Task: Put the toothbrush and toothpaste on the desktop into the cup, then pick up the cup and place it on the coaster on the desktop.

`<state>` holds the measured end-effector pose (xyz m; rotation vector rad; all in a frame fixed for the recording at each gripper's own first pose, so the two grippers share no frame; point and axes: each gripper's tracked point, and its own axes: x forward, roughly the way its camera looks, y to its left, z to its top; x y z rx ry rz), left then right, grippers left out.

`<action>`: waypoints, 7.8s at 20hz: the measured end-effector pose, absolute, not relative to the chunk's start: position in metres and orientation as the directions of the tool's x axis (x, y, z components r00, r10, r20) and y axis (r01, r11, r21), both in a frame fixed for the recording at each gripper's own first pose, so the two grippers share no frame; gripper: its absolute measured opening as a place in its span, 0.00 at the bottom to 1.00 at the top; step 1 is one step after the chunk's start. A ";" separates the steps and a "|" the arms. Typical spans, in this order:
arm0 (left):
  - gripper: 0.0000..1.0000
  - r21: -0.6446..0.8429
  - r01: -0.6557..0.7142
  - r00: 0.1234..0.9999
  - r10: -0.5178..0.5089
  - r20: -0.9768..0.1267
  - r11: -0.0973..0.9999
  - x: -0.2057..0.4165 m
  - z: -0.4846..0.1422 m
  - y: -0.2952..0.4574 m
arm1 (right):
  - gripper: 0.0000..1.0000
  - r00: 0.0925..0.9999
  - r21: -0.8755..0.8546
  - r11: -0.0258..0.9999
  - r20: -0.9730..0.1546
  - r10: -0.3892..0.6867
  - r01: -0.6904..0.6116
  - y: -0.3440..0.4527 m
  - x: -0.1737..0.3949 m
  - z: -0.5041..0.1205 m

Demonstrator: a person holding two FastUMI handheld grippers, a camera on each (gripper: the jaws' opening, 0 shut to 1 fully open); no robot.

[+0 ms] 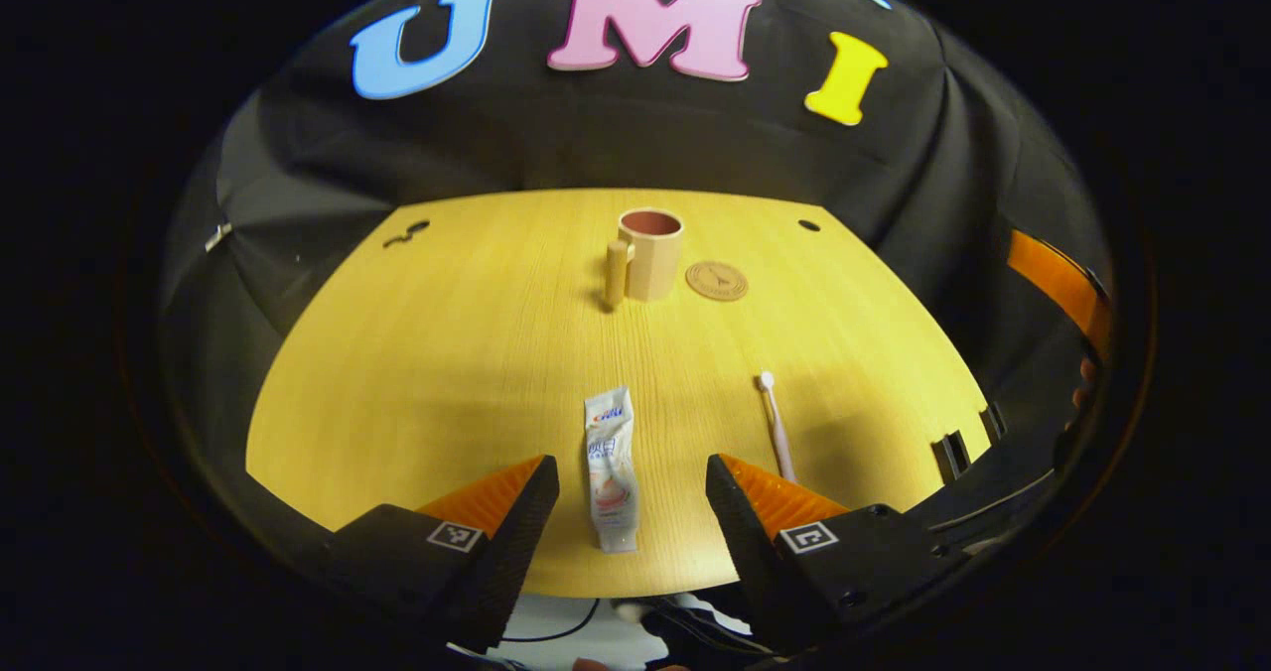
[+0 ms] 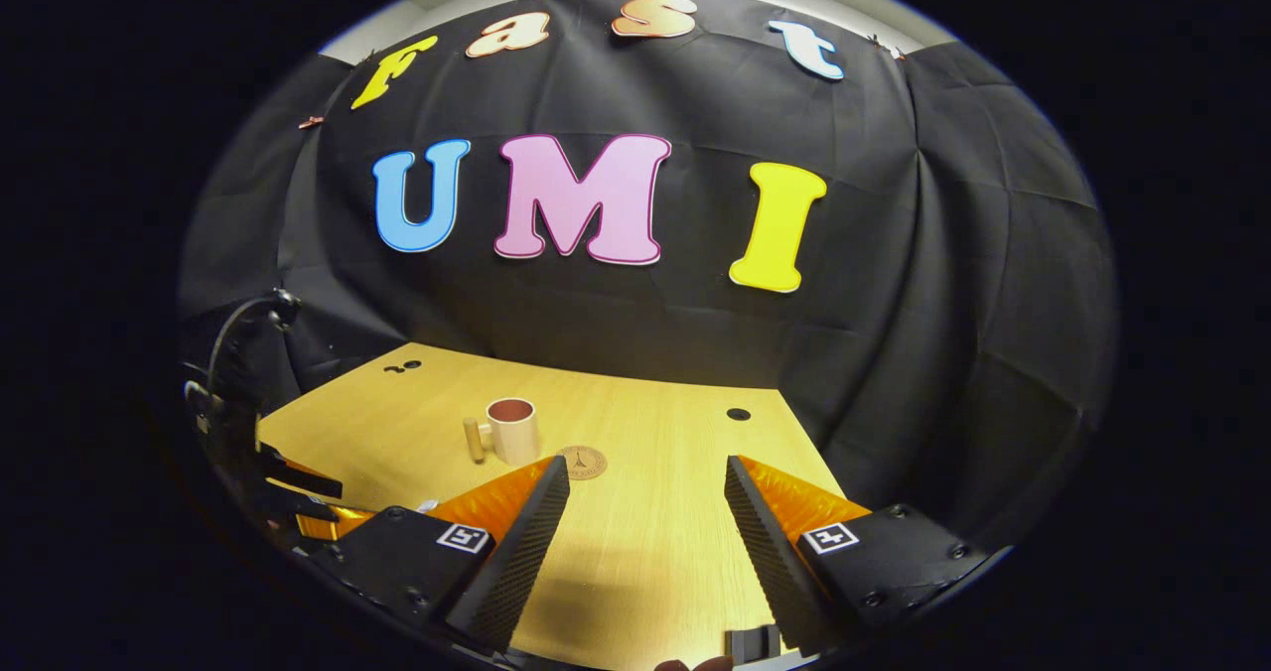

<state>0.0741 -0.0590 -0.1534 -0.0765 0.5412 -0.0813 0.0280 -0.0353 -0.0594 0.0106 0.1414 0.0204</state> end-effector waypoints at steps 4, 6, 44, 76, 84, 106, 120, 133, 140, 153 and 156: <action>0.87 -0.143 0.012 0.796 -0.096 -0.597 0.990 0.101 -0.183 -0.053 | 0.97 0.985 0.017 1.000 -0.170 0.013 -0.011 -0.054 0.038 -0.071; 0.85 -0.133 0.010 0.771 -0.092 -0.630 0.991 0.115 -0.196 -0.050 | 0.97 0.984 0.022 1.000 -0.180 0.011 -0.007 -0.061 0.043 -0.075; 0.14 -0.187 0.107 0.742 -0.203 -0.639 0.977 0.039 -0.185 -0.008 | 0.97 0.761 0.147 0.979 -0.615 0.204 -0.143 0.071 0.035 -0.206; 0.14 -0.297 -0.079 0.793 -0.120 -0.598 0.952 -0.030 -0.201 0.031 | 0.06 0.590 0.369 0.928 -0.737 0.329 -0.055 0.116 0.074 -0.277; 0.14 -0.249 -0.045 0.877 -0.081 -0.473 0.967 0.020 -0.144 0.001 | 0.06 0.745 0.507 0.821 -0.435 0.505 -0.261 0.099 0.076 -0.167; 0.14 -0.244 0.169 0.986 -0.161 0.051 0.955 0.303 0.040 -0.095 | 0.06 0.800 0.608 0.747 -0.289 0.526 -0.271 -0.015 0.066 -0.122; 0.20 -0.152 0.076 0.997 -0.080 -0.021 0.985 0.395 -0.026 -0.090 | 0.06 0.818 0.613 0.770 -0.344 0.461 -0.176 -0.050 0.080 -0.150; 0.71 -0.090 0.081 0.993 -0.089 -0.084 0.993 0.353 -0.047 -0.089 | 0.06 0.828 0.618 0.753 -0.284 0.483 -0.227 -0.025 0.099 -0.120; 0.96 -0.020 0.105 0.991 -0.106 -0.077 0.994 0.286 -0.029 -0.082 | 0.06 0.825 0.620 0.716 -0.189 0.533 -0.320 0.012 0.127 -0.084; 0.96 -0.076 0.067 0.969 -0.083 -0.232 0.995 0.136 -0.092 -0.059 | 0.05 0.842 0.642 0.654 -0.024 0.539 -0.400 0.082 0.258 -0.043; 0.96 -0.109 0.050 0.957 -0.079 -0.279 0.993 0.112 -0.117 -0.063 | 0.05 0.847 0.638 0.650 0.007 0.532 -0.413 0.091 0.282 -0.043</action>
